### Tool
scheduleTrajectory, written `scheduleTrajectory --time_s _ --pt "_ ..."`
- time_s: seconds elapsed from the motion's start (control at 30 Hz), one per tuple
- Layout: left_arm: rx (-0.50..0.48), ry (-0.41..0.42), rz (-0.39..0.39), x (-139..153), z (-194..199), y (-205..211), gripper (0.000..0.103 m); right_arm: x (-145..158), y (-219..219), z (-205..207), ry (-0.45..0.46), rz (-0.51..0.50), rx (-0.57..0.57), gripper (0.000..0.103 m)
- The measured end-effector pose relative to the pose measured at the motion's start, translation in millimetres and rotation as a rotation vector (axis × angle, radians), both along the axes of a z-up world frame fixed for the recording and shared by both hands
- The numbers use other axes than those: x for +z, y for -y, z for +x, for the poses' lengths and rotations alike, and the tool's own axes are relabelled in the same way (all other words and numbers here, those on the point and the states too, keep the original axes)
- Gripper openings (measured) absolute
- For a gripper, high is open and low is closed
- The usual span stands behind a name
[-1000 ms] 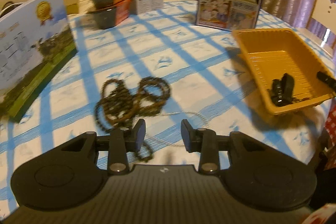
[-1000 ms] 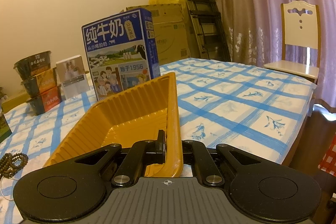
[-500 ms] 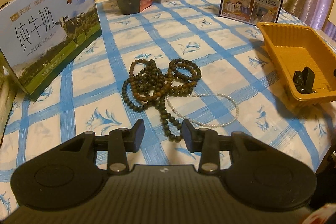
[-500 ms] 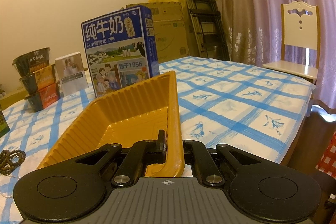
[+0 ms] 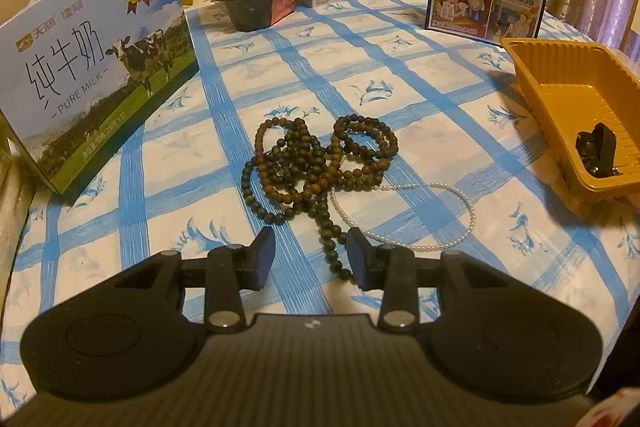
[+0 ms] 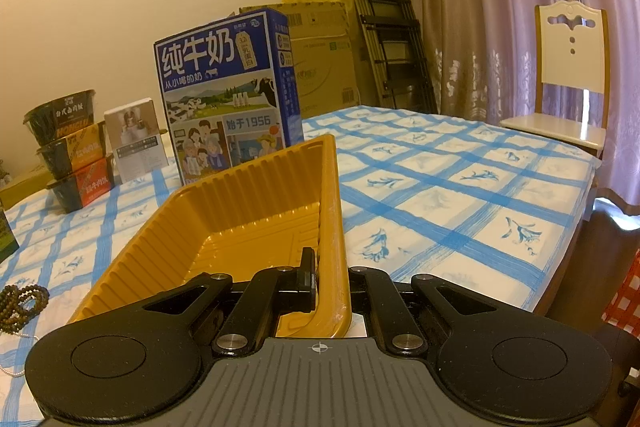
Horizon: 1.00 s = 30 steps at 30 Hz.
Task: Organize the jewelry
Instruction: 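Move the left tool back to the dark wooden bead bracelets, then grasp one dark bead bracelet with the left tool and lift it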
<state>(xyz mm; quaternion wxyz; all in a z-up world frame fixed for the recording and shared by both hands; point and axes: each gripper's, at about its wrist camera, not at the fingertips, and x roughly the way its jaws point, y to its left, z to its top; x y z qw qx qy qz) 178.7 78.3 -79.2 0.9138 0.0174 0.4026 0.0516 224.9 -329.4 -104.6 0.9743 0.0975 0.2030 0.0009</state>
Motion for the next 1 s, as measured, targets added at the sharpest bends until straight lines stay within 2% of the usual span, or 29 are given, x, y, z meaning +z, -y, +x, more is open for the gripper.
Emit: scheduleTrajectory --time_s 0.4,0.63,1.0 --pt "-0.052 0.016 0.026 -3 21 5 0.035 -1 0 -1 -0.001 0.0 0.0 0.005" --pt "-0.092 0.032 0.008 -8 55 15 0.035 -1 0 0 -0.001 -0.002 0.001 0.005" --pt "-0.149 0.025 0.086 -21 113 24 0.035 0 0 0 -0.002 -0.001 0.0 0.005"
